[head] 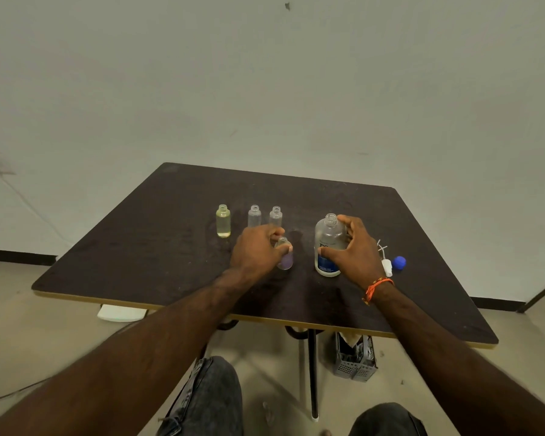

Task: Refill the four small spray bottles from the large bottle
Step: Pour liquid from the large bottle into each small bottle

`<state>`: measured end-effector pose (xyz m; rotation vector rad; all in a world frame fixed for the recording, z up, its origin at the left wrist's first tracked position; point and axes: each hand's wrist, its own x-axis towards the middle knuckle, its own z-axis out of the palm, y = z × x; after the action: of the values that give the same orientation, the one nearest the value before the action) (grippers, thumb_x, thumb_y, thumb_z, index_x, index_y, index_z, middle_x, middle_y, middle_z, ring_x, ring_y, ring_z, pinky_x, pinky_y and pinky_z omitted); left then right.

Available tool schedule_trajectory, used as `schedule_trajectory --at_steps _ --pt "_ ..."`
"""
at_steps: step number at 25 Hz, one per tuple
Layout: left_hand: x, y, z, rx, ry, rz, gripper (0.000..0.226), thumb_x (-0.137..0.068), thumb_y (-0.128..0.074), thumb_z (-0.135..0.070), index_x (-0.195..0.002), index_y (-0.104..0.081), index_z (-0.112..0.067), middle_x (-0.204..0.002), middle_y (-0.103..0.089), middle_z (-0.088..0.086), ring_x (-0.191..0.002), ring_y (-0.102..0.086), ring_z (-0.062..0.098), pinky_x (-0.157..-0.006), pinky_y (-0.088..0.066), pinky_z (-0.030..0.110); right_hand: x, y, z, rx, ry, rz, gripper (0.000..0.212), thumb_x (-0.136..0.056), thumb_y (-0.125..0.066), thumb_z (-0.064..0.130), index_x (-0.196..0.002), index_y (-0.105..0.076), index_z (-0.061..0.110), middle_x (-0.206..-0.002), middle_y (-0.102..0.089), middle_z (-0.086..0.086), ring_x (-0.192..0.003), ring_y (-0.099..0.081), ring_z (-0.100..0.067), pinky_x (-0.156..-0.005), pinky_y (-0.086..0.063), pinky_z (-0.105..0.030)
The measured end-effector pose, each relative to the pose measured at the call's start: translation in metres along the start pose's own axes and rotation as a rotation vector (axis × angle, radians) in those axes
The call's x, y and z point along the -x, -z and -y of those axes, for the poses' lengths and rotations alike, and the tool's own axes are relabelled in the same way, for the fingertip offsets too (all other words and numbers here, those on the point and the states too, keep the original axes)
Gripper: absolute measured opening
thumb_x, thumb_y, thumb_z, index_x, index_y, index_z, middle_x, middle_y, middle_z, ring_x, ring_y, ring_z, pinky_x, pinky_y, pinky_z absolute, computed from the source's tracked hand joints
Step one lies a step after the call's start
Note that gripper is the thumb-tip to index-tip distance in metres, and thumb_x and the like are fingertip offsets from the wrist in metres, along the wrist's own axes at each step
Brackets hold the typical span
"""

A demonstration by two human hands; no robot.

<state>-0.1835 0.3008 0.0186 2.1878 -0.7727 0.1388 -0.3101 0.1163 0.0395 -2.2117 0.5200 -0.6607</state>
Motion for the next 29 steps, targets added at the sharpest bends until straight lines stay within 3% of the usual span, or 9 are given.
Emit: schedule_trajectory --at_steps 5,9,13,16,22,29 --pt "0.003 0.000 0.011 0.097 0.015 0.091 0.040 -0.083 -0.085 -0.035 -0.119 -0.072 -0.022 -0.112 -0.076 -0.005 -0.099 -0.069 0.009 -0.090 -0.057 0.030 0.003 -0.008 0.014 0.067 0.077 0.045 0.079 -0.071 -0.087 0.024 -0.138 -0.046 0.023 -0.136 -0.058 0.000 -0.121 -0.058 -0.019 -0.101 -0.051 -0.035" --pt "0.008 -0.011 0.014 0.211 0.016 0.137 0.044 -0.082 -0.086 -0.023 -0.119 -0.063 -0.028 -0.113 -0.072 -0.009 -0.099 -0.066 0.006 -0.083 -0.050 0.018 0.001 -0.008 0.021 0.282 0.136 0.036 0.079 -0.072 -0.083 0.037 -0.141 -0.045 0.028 -0.134 -0.061 0.001 -0.117 -0.060 -0.021 -0.102 -0.048 -0.049" --pt "0.007 -0.011 0.019 0.149 -0.096 0.097 0.046 -0.079 -0.084 -0.025 -0.122 -0.068 -0.028 -0.104 -0.075 -0.010 -0.090 -0.069 0.005 -0.086 -0.060 0.029 0.002 -0.008 0.022 0.516 0.232 0.079 0.075 -0.076 -0.075 0.044 -0.144 -0.043 0.034 -0.136 -0.061 0.007 -0.121 -0.058 -0.019 -0.104 -0.035 -0.046" --pt "0.005 -0.003 0.026 0.099 -0.136 0.133 0.052 -0.081 -0.080 -0.030 -0.131 -0.068 -0.025 -0.108 -0.076 -0.006 -0.094 -0.070 0.006 -0.092 -0.060 0.034 0.000 -0.009 0.025 0.637 0.279 0.119 0.075 -0.079 -0.073 0.041 -0.146 -0.041 0.033 -0.142 -0.056 0.005 -0.127 -0.053 -0.020 -0.103 -0.028 -0.044" --pt "0.003 0.002 0.028 0.062 -0.140 0.148 0.055 -0.083 -0.084 -0.029 -0.134 -0.067 -0.017 -0.118 -0.075 -0.002 -0.104 -0.068 0.009 -0.097 -0.055 0.027 -0.002 -0.015 0.027 0.816 0.347 0.176 0.078 -0.082 -0.070 0.040 -0.151 -0.035 0.034 -0.149 -0.049 0.005 -0.132 -0.048 -0.022 -0.103 -0.027 -0.046" --pt "0.004 0.002 0.026 0.060 -0.162 0.154 0.059 -0.084 -0.084 -0.028 -0.139 -0.065 -0.017 -0.125 -0.074 0.000 -0.109 -0.069 0.010 -0.102 -0.055 0.031 -0.007 -0.013 0.028 0.873 0.346 0.175 0.078 -0.083 -0.071 0.041 -0.151 -0.034 0.034 -0.149 -0.050 0.004 -0.132 -0.048 -0.025 -0.106 -0.027 -0.050"
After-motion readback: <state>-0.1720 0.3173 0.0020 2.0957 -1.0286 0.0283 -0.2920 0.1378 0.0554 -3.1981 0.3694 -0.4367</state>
